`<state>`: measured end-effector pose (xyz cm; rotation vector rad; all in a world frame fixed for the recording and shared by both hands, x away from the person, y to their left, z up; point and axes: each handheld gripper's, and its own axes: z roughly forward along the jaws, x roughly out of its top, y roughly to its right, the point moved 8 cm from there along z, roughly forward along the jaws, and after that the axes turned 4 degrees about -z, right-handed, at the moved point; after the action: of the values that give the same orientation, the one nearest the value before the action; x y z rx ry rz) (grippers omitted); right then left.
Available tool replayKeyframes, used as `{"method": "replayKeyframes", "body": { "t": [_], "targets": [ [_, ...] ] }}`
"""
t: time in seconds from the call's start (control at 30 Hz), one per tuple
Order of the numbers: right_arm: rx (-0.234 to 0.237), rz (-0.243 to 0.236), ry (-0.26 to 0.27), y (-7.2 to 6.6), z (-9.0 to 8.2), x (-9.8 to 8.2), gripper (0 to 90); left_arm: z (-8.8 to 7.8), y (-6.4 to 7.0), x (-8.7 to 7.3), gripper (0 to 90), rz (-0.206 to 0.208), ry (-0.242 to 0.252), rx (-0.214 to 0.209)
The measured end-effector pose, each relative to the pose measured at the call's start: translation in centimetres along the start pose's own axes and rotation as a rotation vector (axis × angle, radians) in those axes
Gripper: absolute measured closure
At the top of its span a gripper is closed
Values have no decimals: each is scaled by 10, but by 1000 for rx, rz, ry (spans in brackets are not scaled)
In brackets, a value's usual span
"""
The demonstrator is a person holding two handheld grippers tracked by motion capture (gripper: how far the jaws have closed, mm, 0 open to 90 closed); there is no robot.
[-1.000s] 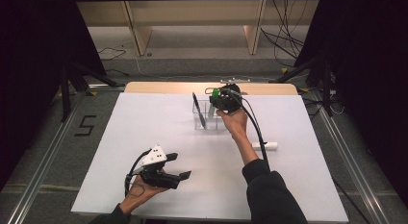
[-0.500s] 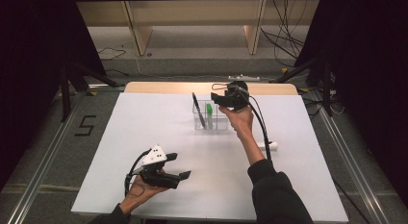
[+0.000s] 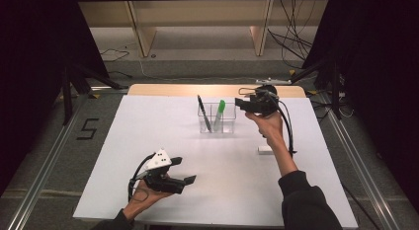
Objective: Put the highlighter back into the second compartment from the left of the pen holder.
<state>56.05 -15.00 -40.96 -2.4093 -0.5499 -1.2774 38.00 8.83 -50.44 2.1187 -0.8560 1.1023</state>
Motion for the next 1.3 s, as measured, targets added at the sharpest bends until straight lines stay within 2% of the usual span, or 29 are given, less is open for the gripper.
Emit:
{"method": "replayKeyframes", "body": {
  "t": [0.2,0.43,1.03,1.3],
  "targets": [
    [-6,-9,-30,20,-18,-12,328,0,0,0,162,-1,-1,1],
    [-9,-17,-54,37,-31,-24,319,1,-1,0,162,-4,0,3],
    [50,-79,-149,51,-48,-48,291,1,-2,-1,162,-11,-1,4],
    [54,-135,-212,56,-54,-60,293,1,-1,-1,162,-13,-2,4]
  ]
}}
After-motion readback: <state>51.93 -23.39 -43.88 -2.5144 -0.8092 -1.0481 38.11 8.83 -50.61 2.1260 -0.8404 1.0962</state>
